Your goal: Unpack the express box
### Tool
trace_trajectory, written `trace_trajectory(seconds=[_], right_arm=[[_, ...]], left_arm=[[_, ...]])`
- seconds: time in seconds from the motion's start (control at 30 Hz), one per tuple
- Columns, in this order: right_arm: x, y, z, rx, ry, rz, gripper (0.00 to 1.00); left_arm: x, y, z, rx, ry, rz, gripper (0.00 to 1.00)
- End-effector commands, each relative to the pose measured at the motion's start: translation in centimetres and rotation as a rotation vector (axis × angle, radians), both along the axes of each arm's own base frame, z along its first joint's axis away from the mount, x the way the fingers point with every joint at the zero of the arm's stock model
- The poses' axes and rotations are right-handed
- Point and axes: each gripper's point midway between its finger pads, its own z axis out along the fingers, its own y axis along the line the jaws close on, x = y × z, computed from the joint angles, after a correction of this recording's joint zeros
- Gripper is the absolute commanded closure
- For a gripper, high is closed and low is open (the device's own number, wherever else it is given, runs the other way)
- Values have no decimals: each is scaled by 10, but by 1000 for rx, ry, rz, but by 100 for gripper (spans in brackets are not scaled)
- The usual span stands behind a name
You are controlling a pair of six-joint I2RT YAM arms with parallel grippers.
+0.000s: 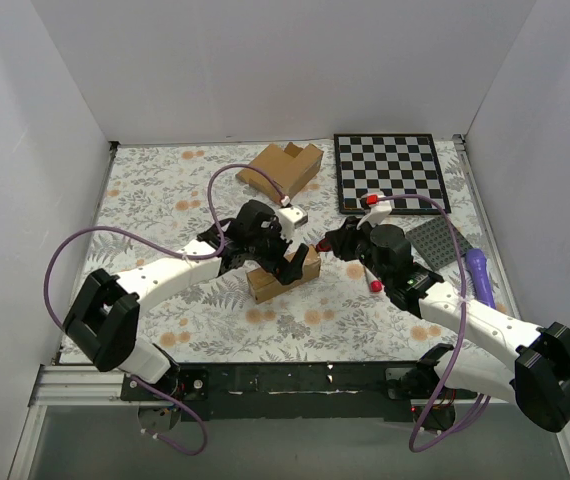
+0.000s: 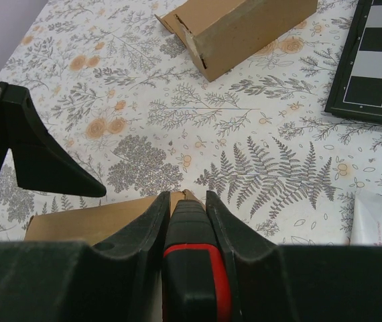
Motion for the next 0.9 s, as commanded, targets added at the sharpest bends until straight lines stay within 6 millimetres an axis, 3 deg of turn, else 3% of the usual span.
trace_trajectory(seconds=[0.0,0.3,0.63,0.73,0.87], right_arm=[[-7,9,-3,-1,30,56,99],[-13,8,-6,9,35,64,99],[-18,5,2,41,22,68,99],[-20,4,8,60,11,67,99],[-21,3,20,83,-12,65,99]], left_arm=[[17,7,-5,95,-79,15,2],[23,9,-21,165,-102,13,5],[12,2,-38,179,-58,-19,25],[9,2,-41,180,-43,-16,35],[1,4,-46,184,-21,-7,42]])
